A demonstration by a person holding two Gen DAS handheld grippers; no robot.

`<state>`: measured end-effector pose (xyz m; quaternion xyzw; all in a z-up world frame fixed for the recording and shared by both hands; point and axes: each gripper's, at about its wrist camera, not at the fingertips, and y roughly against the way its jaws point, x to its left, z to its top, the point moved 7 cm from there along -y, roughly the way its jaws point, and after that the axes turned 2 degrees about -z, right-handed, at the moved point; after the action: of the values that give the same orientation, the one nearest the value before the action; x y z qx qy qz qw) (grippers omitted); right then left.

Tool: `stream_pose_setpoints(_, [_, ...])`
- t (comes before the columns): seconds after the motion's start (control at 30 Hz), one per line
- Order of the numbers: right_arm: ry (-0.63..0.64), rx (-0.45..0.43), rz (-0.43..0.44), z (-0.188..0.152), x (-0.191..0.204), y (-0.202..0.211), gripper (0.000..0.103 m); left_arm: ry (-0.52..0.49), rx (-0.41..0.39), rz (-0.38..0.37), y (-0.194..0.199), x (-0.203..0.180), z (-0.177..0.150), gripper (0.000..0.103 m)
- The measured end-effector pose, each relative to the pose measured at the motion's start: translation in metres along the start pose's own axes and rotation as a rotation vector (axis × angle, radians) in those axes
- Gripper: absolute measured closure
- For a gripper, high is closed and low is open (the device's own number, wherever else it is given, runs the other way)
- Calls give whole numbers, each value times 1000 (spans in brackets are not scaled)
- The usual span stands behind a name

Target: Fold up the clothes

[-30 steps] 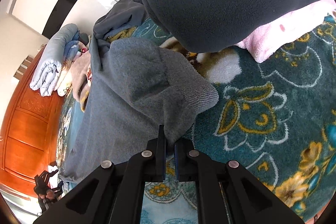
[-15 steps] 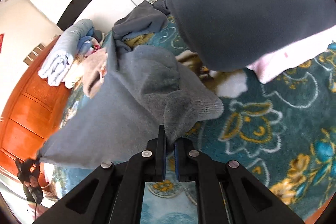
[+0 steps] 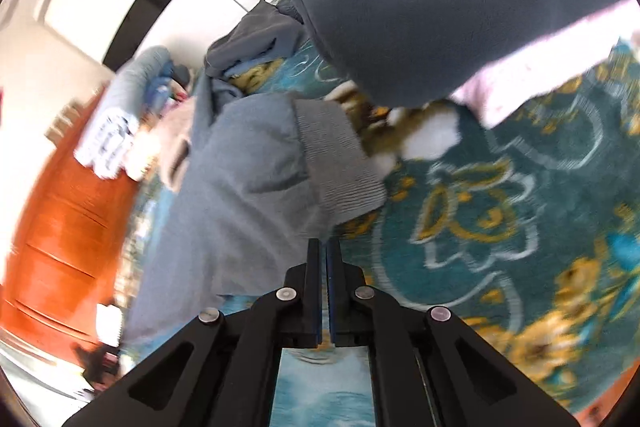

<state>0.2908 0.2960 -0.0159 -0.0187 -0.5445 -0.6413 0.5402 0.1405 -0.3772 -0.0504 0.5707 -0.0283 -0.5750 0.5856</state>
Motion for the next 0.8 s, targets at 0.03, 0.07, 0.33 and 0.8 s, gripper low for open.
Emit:
stream_pose_setpoints(0.03, [-17, 0, 17, -1, 1, -4, 98, 3, 5, 0, -1, 1, -1, 95])
stream_pose_setpoints(0.07, [-34, -1, 33, -1, 2, -7, 94, 6, 9, 0, -3, 2, -2, 95])
stream_pose_setpoints(0.33, [-131, -22, 107, 12, 9, -41, 46, 8, 12, 8, -6, 1, -1, 95])
stream_pose_setpoints(0.8, [26, -162, 12, 27, 35, 60, 95, -94, -105, -100, 63, -6, -14, 95])
